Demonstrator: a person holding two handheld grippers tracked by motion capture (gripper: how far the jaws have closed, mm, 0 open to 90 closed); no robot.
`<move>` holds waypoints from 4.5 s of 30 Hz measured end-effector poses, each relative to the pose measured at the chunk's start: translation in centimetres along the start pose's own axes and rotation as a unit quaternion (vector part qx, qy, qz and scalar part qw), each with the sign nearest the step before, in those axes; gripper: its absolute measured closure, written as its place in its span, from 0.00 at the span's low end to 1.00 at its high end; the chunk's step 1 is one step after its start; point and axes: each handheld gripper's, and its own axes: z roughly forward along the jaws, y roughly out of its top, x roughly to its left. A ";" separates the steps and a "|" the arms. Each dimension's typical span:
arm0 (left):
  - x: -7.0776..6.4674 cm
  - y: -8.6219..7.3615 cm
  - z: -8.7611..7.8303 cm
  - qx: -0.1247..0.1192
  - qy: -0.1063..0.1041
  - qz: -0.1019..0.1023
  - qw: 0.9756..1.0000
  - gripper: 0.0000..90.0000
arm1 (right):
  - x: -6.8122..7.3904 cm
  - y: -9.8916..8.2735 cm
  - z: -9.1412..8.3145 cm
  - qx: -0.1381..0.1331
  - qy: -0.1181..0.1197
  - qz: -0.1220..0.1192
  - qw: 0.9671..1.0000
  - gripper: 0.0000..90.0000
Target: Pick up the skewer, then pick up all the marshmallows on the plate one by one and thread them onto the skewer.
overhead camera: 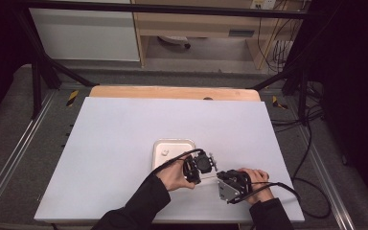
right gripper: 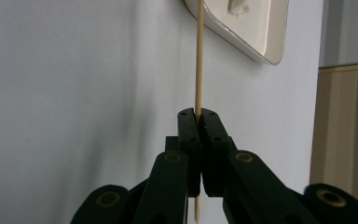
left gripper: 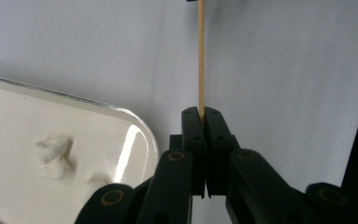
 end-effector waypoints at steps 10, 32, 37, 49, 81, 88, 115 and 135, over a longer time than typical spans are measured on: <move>0.2 -0.8 -0.1 -0.014 0.014 -0.008 1.000 0.99 | -0.5 -0.3 -0.4 -0.007 -0.013 0.052 0.999 0.84; 2.1 -7.9 -2.8 -0.112 0.063 -0.094 0.987 0.99 | -0.8 -4.8 -0.9 -0.020 -0.013 0.438 0.899 0.11; 2.0 -10.3 -3.2 -0.147 0.083 -0.125 0.978 0.99 | -0.5 -5.0 -0.4 -0.012 0.014 0.484 0.875 0.05; 1.5 -16.4 -4.1 -0.229 0.115 -0.205 0.945 0.99 | -1.0 -4.8 -0.2 -0.033 0.024 0.553 0.832 0.01; -0.3 -22.9 -3.3 -0.314 0.152 -0.263 0.900 0.99 | -6.4 1.5 4.0 -0.078 0.031 0.586 0.806 0.01; -0.3 -22.9 -3.0 -0.316 0.147 -0.264 0.899 0.99 | -7.3 3.5 5.8 -0.086 0.043 0.585 0.805 0.04; -0.3 -23.0 -2.9 -0.319 0.141 -0.266 0.899 0.99 | -6.4 5.4 10.6 -0.053 0.089 0.562 0.820 0.58; -0.5 -22.8 -2.9 -0.328 0.142 -0.264 0.896 0.99 | -6.7 5.4 9.3 -0.072 0.085 0.566 0.817 0.78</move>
